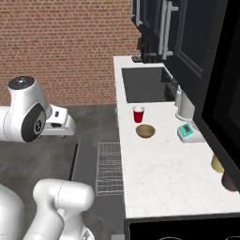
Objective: Pick up the cup and bowl from the counter, place them in the dishwasher, and close the dishwasher door.
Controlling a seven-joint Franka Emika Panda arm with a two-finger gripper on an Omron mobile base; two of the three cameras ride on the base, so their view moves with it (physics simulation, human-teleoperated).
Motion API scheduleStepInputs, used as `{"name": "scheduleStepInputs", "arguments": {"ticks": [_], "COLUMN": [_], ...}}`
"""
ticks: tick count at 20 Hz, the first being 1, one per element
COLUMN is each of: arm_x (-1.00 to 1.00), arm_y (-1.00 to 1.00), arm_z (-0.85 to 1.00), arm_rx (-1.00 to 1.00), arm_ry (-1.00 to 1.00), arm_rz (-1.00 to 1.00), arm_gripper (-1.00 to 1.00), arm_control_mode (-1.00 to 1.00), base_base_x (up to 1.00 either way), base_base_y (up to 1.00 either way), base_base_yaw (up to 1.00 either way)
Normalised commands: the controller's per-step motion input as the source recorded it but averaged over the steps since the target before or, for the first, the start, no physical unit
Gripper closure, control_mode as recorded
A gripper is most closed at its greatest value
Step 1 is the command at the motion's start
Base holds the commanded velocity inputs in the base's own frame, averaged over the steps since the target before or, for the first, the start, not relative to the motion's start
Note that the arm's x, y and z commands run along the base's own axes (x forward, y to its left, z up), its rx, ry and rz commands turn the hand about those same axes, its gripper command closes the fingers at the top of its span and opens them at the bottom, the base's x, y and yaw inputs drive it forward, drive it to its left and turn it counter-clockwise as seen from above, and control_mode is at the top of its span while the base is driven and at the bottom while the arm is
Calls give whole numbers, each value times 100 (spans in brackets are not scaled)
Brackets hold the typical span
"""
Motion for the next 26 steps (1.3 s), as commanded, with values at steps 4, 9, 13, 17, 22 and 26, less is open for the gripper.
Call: {"name": "scheduleStepInputs", "arguments": {"ticks": [4, 9, 13, 17, 22, 26], "arm_x": [0, 0, 0, 0, 0, 0], "arm_y": [0, 0, 0, 0, 0, 0], "arm_z": [0, 0, 0, 0, 0, 0], "arm_rx": [0, 0, 0, 0, 0, 0], "arm_ry": [0, 0, 0, 0, 0, 0], "arm_rz": [0, 0, 0, 0, 0, 0], "arm_gripper": [-100, -100, -100, -100, -100, -100], "arm_control_mode": [100, 100, 100, 100, 100, 100], "base_base_x": [48, 42, 42, 49, 49, 42], "base_base_y": [-49, -56, -56, -38, -34, -29], "base_base_yaw": [-49, -40, -41, -34, -29, -31]}}
